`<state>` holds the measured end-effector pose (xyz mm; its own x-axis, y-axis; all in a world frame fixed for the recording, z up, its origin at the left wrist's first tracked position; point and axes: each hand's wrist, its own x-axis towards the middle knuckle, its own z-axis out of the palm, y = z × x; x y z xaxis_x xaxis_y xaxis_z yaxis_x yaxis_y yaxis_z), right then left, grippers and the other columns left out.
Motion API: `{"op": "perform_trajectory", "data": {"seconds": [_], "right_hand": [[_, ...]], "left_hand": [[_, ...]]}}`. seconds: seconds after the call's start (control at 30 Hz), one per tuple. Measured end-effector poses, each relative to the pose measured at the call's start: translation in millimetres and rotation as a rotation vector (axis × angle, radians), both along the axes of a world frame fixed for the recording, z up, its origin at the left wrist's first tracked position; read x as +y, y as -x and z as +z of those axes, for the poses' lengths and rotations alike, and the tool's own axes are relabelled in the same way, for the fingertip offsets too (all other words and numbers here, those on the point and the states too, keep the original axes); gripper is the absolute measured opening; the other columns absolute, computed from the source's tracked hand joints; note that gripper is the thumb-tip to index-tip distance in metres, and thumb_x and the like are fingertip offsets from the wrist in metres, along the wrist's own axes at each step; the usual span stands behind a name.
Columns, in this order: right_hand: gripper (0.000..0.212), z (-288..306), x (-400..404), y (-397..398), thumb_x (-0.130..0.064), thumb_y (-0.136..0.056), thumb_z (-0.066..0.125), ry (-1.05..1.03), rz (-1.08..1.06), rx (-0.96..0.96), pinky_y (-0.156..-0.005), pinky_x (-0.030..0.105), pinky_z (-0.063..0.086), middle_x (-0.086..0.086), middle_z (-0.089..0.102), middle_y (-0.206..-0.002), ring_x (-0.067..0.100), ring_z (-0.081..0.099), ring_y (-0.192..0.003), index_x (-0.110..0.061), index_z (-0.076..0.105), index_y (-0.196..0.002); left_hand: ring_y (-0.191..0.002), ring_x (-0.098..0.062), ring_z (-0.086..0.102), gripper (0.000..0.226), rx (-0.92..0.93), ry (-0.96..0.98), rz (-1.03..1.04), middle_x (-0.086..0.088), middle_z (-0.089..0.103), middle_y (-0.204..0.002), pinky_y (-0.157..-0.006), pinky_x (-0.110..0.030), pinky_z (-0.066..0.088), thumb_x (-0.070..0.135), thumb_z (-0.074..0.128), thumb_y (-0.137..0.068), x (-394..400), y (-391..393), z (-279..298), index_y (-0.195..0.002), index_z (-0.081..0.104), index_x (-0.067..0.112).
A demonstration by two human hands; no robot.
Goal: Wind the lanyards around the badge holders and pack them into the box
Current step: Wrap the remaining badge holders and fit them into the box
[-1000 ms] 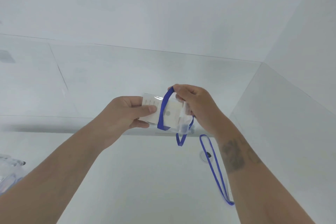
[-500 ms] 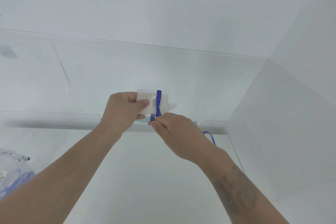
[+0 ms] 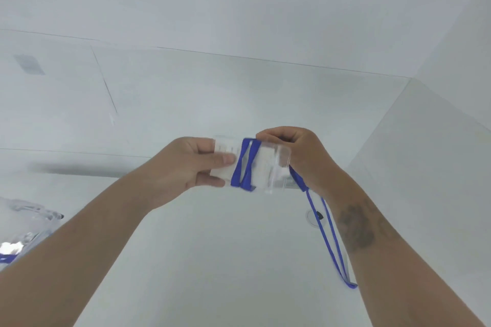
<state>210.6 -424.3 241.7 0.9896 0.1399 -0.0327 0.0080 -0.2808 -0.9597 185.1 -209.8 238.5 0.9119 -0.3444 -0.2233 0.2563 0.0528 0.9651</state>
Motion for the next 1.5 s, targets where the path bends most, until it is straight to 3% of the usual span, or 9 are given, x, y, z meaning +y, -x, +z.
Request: {"op": "perform_trajectory", "data": {"seconds": [0.17, 0.37, 0.53, 0.83, 1.07, 1.13, 1.2, 1.37, 1.5], "right_hand": [[0.036, -29, 30, 12, -0.019, -0.089, 0.064, 0.041, -0.048, -0.001, -0.048, 0.024, 0.022, 0.003, 0.046, -0.057, 0.014, 0.025, -0.048, -0.022, 0.064, -0.053], [0.02, -33, 51, 33, -0.03, -0.098, 0.052, 0.504, 0.111, -0.239, -0.062, 0.018, 0.04, -0.014, 0.069, -0.087, -0.001, 0.053, -0.069, -0.026, 0.072, -0.1], [0.012, -4, 51, 34, -0.036, -0.09, 0.059, 0.696, 0.086, -0.413, -0.065, 0.03, 0.047, -0.013, 0.065, -0.074, 0.011, 0.057, -0.07, -0.033, 0.071, -0.089], [0.004, 18, 49, 7, -0.023, -0.079, 0.08, 0.131, 0.056, -0.257, -0.062, 0.015, 0.048, -0.009, 0.073, -0.076, 0.005, 0.061, -0.063, -0.022, 0.076, -0.079], [0.01, -5, 53, -5, -0.017, -0.072, 0.076, -0.622, 0.294, 0.18, -0.062, 0.026, 0.049, 0.001, 0.061, -0.071, 0.016, 0.06, -0.064, -0.016, 0.066, -0.075], [0.012, -17, 59, -8, -0.011, -0.085, 0.06, -0.757, 0.445, 0.163, -0.073, 0.03, 0.051, 0.008, 0.064, -0.089, 0.022, 0.063, -0.082, -0.008, 0.067, -0.095], [0.036, -24, 66, -8, -0.014, -0.097, 0.044, -0.816, 0.431, 0.176, -0.084, 0.031, 0.054, 0.014, 0.065, -0.111, 0.027, 0.062, -0.101, 0.006, 0.057, -0.124], [0.038, -26, 67, -2, -0.049, -0.095, 0.05, -0.861, 0.128, 0.309, -0.066, 0.031, 0.053, 0.005, 0.071, -0.105, 0.02, 0.067, -0.086, -0.018, 0.068, -0.11], [0.051, -18, 66, 1, -0.061, -0.089, 0.048, -0.515, 0.138, 0.201, -0.067, 0.029, 0.046, 0.0, 0.07, -0.105, 0.017, 0.061, -0.091, -0.021, 0.068, -0.114]], "left_hand": [[-0.089, -0.016, 0.073, 0.018, -0.017, 0.04, 0.277, -0.006, 0.077, -0.104, -0.073, -0.023, 0.061, 0.012, 0.068, -0.089, 11, -17, 2, -0.106, 0.073, 0.008], [-0.074, -0.013, 0.074, 0.009, -0.173, -0.266, 0.468, -0.001, 0.078, -0.087, -0.065, -0.022, 0.06, 0.01, 0.068, -0.09, 18, -26, -14, -0.091, 0.076, 0.015], [-0.074, -0.016, 0.073, 0.012, -0.251, -0.478, 0.353, 0.002, 0.077, -0.078, -0.066, -0.025, 0.062, 0.009, 0.067, -0.089, 23, -22, -20, -0.086, 0.077, 0.015], [-0.09, -0.024, 0.071, 0.013, -0.227, -0.545, -0.018, -0.006, 0.074, -0.089, -0.069, -0.024, 0.06, 0.016, 0.07, -0.088, 44, -12, 21, -0.098, 0.077, 0.013], [-0.088, -0.017, 0.067, 0.017, 0.0, -0.073, -0.049, -0.009, 0.075, -0.106, -0.071, -0.024, 0.06, 0.013, 0.068, -0.086, 43, -2, 20, -0.101, 0.077, 0.013], [-0.084, -0.015, 0.071, 0.017, 0.049, 0.066, 0.055, -0.007, 0.076, -0.102, -0.066, -0.022, 0.059, 0.011, 0.066, -0.087, 36, -3, 14, -0.101, 0.076, 0.012], [-0.08, -0.014, 0.073, 0.019, 0.098, 0.175, 0.143, -0.006, 0.076, -0.1, -0.064, -0.021, 0.058, 0.009, 0.065, -0.089, 28, -2, 9, -0.106, 0.073, 0.008], [-0.079, -0.017, 0.075, 0.016, 0.134, 0.25, 0.344, -0.007, 0.077, -0.098, -0.066, -0.023, 0.06, 0.006, 0.065, -0.09, 16, 0, 1, -0.105, 0.072, 0.007], [-0.078, -0.018, 0.075, 0.013, 0.129, 0.244, 0.425, -0.007, 0.077, -0.097, -0.071, -0.025, 0.061, 0.007, 0.065, -0.091, 10, 3, -4, -0.103, 0.072, 0.008]]}}
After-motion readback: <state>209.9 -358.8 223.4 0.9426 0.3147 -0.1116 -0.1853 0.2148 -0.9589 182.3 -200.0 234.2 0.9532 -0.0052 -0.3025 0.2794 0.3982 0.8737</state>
